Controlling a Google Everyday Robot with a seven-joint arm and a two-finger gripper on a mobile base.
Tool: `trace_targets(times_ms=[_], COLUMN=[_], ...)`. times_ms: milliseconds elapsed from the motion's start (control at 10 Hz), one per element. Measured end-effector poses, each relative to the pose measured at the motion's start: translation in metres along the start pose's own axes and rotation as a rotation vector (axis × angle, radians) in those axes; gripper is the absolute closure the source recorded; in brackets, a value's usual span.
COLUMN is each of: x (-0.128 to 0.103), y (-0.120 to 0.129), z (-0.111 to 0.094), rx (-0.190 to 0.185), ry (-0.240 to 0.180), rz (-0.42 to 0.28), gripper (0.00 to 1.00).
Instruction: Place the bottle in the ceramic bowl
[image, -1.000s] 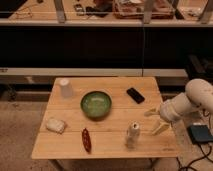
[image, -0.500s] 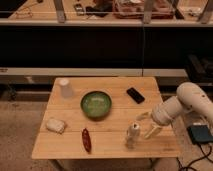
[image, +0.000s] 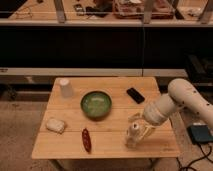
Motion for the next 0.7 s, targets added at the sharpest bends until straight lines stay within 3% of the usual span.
trace_targets(times_ms=[400, 600, 700], x=[-0.004, 0.002, 0.002], y=[-0.002, -0.009, -0.015], z=[0.010, 0.012, 0.009], rx=[-0.060, -0.061, -0.049], ry=[0.030, 0.046, 0.063], rz=[-0.024, -0.029, -0.044], gripper=[0.78, 0.97, 1.00])
